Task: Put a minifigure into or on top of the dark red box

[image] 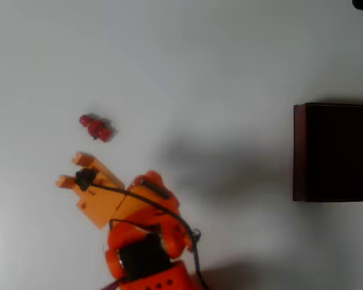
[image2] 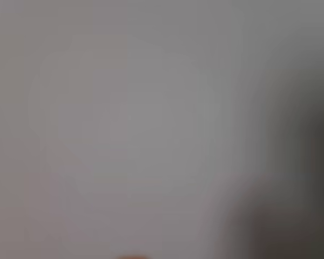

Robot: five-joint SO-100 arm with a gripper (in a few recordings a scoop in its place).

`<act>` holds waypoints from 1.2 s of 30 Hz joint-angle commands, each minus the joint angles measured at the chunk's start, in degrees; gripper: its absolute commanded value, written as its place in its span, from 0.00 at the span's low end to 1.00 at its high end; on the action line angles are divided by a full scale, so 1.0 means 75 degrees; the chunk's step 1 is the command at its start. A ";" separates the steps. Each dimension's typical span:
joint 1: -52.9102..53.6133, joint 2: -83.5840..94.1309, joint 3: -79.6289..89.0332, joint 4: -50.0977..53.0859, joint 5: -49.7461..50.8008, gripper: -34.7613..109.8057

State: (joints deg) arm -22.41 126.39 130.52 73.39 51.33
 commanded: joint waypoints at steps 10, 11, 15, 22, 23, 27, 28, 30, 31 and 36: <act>-0.0656 -0.1734 -0.1383 -0.0586 0.0246 0.38; -0.0656 -0.1758 -0.1395 -0.0656 0.0246 0.38; -0.0633 -0.1863 -0.1453 -0.0891 0.0281 0.38; -0.0680 -0.2648 -0.2051 -0.1055 0.0316 0.38; -0.0715 -0.2777 -0.2156 -0.1102 0.0316 0.38; -0.0891 -0.3375 -0.2613 -0.1207 0.0387 0.38; -0.0926 -0.3539 -0.2742 -0.1207 0.0398 0.38; -0.0996 -0.3844 -0.3012 -0.1207 0.0422 0.38; -0.1031 -0.3949 -0.3117 -0.1207 0.0434 0.38; -0.1113 -0.4371 -0.3457 -0.1266 0.0445 0.38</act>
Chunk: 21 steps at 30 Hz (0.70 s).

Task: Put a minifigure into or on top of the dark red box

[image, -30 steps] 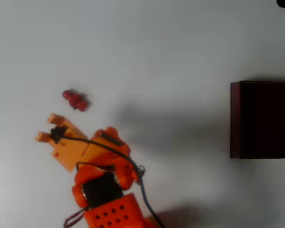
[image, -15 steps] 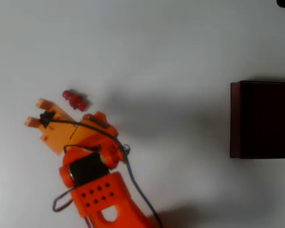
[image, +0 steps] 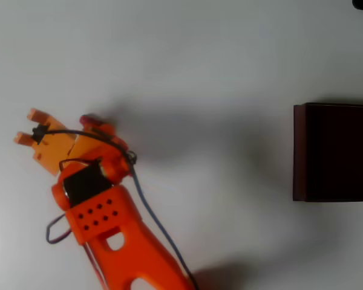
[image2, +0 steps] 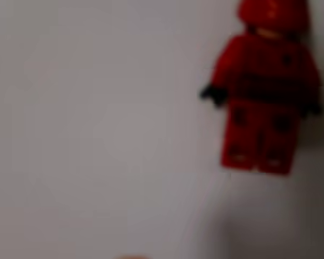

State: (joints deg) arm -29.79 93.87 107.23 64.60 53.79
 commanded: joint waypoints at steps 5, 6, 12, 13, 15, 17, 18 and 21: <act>-0.0164 -0.0457 -0.0703 -0.0129 0.0105 0.38; -0.0176 -0.0551 -0.0750 -0.0129 0.0105 0.38; -0.0176 -0.1055 -0.0996 -0.0211 0.0070 0.38; -0.0176 -0.1148 -0.1055 -0.0211 0.0082 0.38; -0.0176 -0.1324 -0.1242 -0.0187 0.0059 0.38; -0.0176 -0.1605 -0.1570 0.0000 0.0023 0.38; -0.0176 -0.1746 -0.1746 0.0105 0.0000 0.38; -0.0164 -0.2098 -0.2227 0.0410 -0.0070 0.38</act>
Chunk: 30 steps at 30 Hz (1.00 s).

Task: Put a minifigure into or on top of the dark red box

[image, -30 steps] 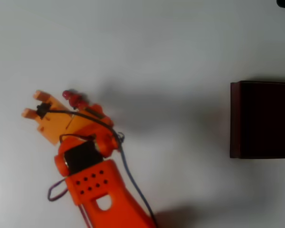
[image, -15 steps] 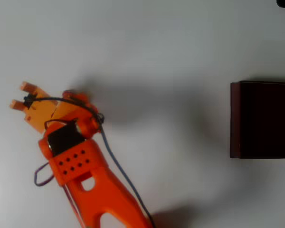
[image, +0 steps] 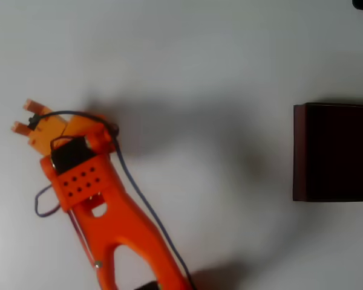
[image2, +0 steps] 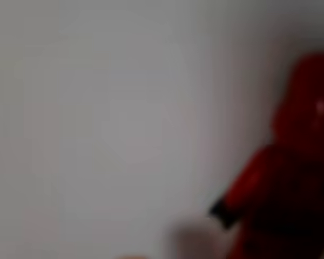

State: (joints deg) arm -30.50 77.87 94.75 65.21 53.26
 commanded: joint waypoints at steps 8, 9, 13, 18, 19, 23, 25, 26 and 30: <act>0.0023 -0.0223 -0.0867 0.0480 -0.0094 0.39; 0.0035 -0.0270 -0.0902 0.0480 -0.0094 0.39; 0.0035 -0.0598 -0.1301 0.0656 -0.0094 0.39; 0.0023 -0.1336 -0.2391 0.1324 -0.0105 0.38; 0.0023 -0.1500 -0.2625 0.1488 -0.0117 0.38; 0.0023 -0.2039 -0.3469 0.2027 -0.0129 0.38; 0.0023 -0.2203 -0.3727 0.2191 -0.0129 0.38; 0.0023 -0.2215 -0.3738 0.2191 -0.0105 0.38; 0.0035 -0.2309 -0.3902 0.2227 -0.0129 0.38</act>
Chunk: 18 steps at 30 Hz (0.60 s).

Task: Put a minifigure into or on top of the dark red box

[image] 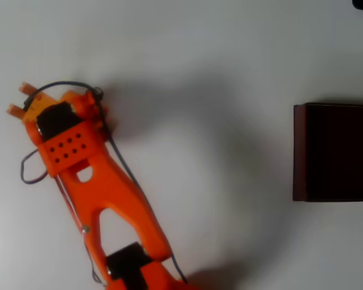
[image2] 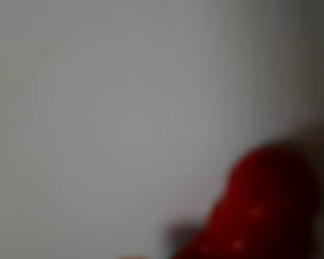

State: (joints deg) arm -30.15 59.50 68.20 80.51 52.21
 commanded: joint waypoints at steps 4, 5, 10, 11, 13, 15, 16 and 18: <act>0.0059 -0.0035 -0.0633 0.0352 0.0023 0.38; 0.0082 -0.0082 -0.0703 0.0398 0.0023 0.38; 0.0223 -0.0316 -0.1008 0.0633 0.0082 0.38; 0.0246 -0.0352 -0.1043 0.0668 0.0082 0.38; 0.0270 -0.0410 -0.1066 0.0691 0.0094 0.38; 0.0270 -0.0480 -0.1102 0.0691 0.0129 0.37; 0.0270 -0.0539 -0.1125 0.0703 0.0152 0.37; 0.0246 -0.0645 -0.1195 0.0727 0.0199 0.37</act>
State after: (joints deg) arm -27.77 54.23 61.26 85.17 53.00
